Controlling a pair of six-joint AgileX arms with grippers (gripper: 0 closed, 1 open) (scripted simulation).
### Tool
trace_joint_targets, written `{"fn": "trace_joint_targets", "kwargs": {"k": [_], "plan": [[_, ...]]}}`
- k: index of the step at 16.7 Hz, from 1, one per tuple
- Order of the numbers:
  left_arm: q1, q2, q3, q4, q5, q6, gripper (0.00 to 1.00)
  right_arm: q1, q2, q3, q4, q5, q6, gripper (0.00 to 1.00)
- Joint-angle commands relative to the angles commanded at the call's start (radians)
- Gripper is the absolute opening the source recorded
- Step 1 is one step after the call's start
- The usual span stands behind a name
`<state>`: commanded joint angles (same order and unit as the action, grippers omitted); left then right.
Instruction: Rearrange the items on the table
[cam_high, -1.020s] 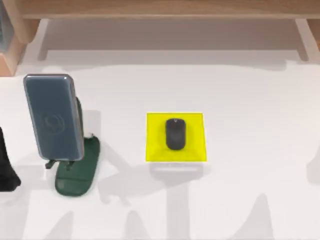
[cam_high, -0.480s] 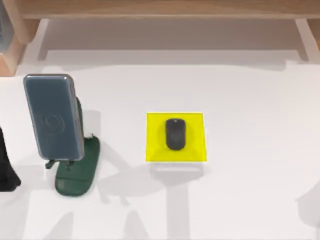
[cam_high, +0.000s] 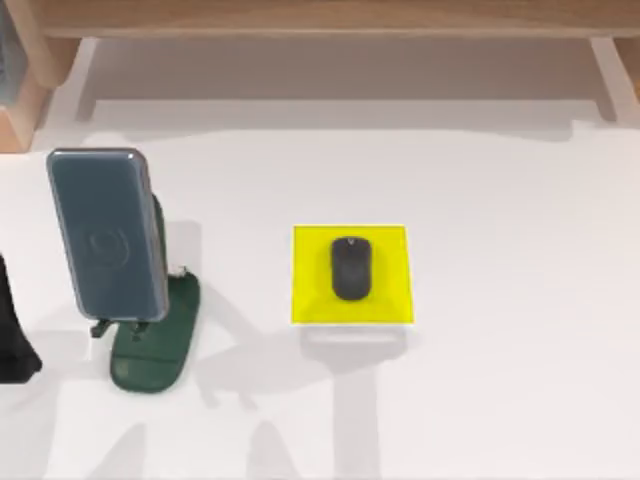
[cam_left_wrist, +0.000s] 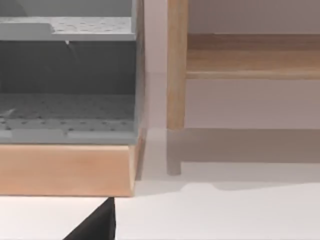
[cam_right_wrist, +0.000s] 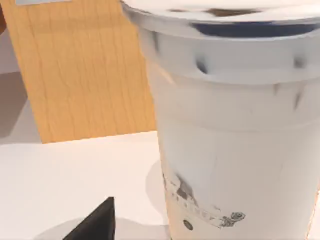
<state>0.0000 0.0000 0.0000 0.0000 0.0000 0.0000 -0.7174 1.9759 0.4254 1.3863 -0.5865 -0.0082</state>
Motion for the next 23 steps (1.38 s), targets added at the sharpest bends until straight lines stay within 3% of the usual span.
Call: {"fn": "trace_joint_targets", "kwargs": {"k": [7, 23], "plan": [[0.0, 0.0, 0.0, 0.0, 0.0, 0.0, 1.0, 0.018, 0.249, 0.179, 0.243, -0.068, 0.014, 1.0], [0.0, 0.0, 0.0, 0.0, 0.0, 0.0, 1.0, 0.076, 0.28, 0.284, 0.171, -0.012, 0.013, 1.0]]}}
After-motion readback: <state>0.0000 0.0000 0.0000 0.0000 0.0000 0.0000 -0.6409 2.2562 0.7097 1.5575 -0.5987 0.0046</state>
